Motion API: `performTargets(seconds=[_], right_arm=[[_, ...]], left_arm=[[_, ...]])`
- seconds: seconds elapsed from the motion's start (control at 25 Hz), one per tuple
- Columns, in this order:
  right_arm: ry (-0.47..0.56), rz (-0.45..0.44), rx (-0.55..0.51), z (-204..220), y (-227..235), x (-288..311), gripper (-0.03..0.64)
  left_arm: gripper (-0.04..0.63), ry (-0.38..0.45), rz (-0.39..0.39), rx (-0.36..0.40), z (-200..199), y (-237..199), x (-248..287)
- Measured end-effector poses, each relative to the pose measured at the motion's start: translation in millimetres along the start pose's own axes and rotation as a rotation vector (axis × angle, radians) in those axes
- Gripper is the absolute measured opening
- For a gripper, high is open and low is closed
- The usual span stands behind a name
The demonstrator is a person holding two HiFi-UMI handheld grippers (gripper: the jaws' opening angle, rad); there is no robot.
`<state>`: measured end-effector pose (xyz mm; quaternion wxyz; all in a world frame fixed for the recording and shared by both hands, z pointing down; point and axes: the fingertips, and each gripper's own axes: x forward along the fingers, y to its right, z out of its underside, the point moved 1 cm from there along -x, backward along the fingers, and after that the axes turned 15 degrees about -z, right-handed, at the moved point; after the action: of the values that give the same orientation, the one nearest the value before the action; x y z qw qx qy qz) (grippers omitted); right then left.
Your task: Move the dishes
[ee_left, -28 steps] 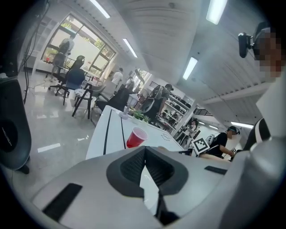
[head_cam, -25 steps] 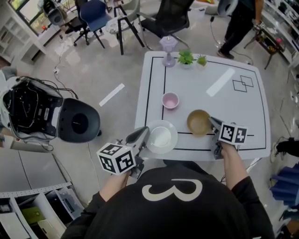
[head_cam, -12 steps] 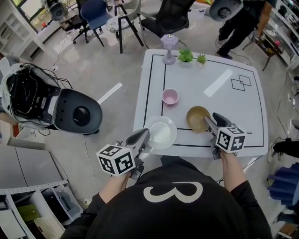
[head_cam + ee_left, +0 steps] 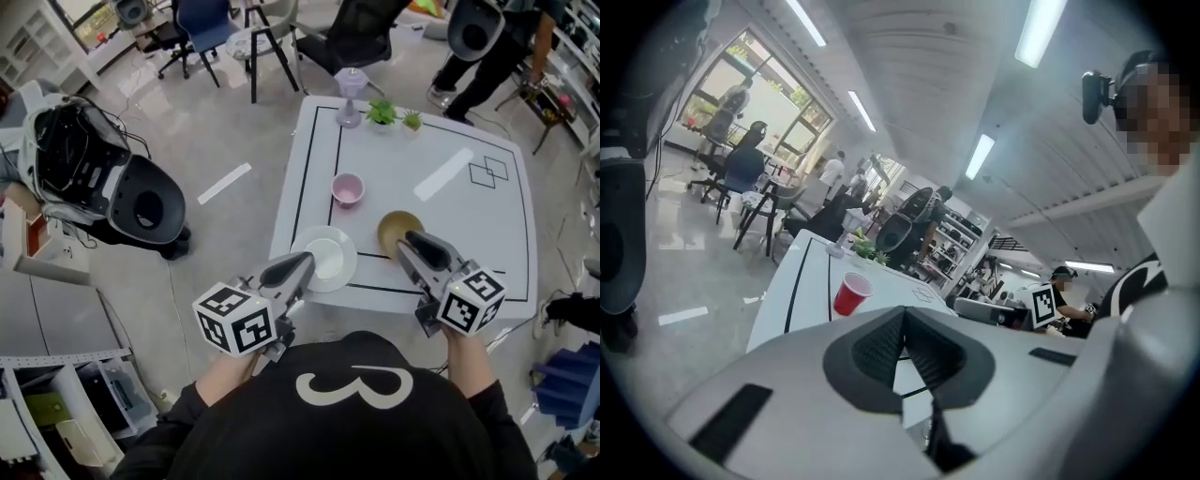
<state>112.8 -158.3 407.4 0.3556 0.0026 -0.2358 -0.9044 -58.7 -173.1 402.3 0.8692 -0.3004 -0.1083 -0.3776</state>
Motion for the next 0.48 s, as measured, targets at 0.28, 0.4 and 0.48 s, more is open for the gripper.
performTargets(seconds=[0.28, 0.4, 0.48], right_arm=[[0.048, -0.19, -0.061, -18, -59, -17, 0.011], [0.059, -0.286, -0.062, -25, -76, -30, 0.011], [0.079, -0.334, -0.055, -32, -89, -41, 0.011]], left_arm=[[0.003, 0.033, 0.074, 0.051, -12, 60, -16], [0.003, 0.052, 0.103, 0.067, -16, 87, -21], [0.003, 0.066, 0.119, 0.087, -18, 106, -27]])
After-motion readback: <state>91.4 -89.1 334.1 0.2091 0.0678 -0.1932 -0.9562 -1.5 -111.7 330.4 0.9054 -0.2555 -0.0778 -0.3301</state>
